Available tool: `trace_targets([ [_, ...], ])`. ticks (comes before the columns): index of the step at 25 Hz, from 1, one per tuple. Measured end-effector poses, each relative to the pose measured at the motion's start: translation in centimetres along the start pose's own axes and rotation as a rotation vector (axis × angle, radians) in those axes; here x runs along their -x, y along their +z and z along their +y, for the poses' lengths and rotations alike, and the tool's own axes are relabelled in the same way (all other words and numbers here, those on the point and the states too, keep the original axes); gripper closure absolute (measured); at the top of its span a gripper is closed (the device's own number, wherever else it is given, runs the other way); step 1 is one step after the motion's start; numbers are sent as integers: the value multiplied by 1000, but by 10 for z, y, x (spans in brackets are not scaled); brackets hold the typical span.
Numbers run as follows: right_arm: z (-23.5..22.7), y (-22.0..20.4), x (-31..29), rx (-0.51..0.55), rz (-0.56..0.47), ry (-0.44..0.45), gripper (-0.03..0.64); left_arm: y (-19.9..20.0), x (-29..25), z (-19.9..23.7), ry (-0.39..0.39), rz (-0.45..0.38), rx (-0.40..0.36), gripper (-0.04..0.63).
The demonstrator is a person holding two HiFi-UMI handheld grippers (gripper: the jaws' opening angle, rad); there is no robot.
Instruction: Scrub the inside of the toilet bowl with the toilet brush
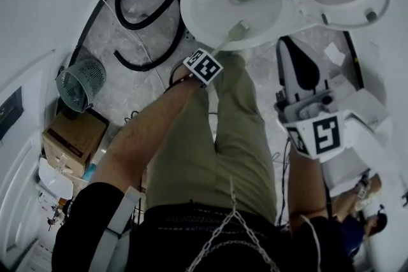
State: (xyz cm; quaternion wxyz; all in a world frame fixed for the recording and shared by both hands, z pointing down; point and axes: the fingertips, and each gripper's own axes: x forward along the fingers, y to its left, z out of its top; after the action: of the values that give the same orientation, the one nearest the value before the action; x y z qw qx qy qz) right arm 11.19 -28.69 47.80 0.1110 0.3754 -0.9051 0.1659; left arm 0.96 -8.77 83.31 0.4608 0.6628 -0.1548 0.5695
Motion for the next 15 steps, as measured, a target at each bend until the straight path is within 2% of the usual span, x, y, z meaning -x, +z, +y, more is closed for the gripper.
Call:
trace_targets([
  [9,17,7,-18,-2,-6,36,614,-24,11,20,-8,-42,166,595],
  [15,18,8,-19,7,-12,46,614,-24,25,52,36,-98,255,595],
])
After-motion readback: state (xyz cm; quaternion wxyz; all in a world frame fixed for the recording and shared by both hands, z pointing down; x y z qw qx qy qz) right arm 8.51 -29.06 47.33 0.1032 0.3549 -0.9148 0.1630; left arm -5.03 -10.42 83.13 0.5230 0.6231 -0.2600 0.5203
